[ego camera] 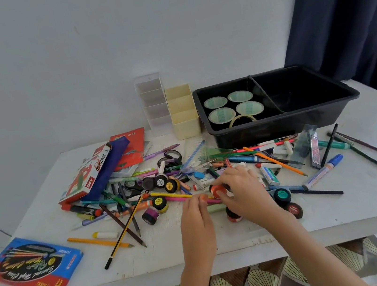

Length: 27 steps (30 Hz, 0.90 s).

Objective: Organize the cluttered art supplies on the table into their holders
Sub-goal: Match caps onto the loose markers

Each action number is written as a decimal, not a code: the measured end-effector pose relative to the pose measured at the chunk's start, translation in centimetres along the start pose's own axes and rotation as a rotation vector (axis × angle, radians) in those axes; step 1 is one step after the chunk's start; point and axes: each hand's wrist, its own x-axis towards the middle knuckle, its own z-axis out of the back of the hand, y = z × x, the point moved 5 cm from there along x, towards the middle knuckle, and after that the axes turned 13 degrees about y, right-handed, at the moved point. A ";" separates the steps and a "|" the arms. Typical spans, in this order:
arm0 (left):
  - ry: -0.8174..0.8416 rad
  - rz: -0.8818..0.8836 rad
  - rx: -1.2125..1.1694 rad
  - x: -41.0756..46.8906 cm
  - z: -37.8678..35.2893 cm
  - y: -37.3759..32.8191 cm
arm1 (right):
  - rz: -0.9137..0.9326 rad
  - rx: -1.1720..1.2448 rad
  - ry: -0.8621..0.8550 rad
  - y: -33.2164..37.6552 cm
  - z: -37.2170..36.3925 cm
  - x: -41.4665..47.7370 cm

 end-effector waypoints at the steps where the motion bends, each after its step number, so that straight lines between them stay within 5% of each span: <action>1: -0.020 0.008 -0.017 -0.1 0.3 0.2 | -0.003 -0.038 0.025 0.4 -0.4 0.7; 5: -0.071 0.014 -0.051 -0.4 0.9 0.4 | -0.131 -0.283 0.150 0.5 -1.9 2.4; 12: -0.090 0.027 -0.055 -1.0 1.0 0.7 | -0.182 -0.243 0.135 -1.2 -2.6 3.0; 27: -0.027 0.029 -0.076 -1.5 -0.1 0.4 | -0.233 0.805 -0.176 -3.6 0.0 -0.6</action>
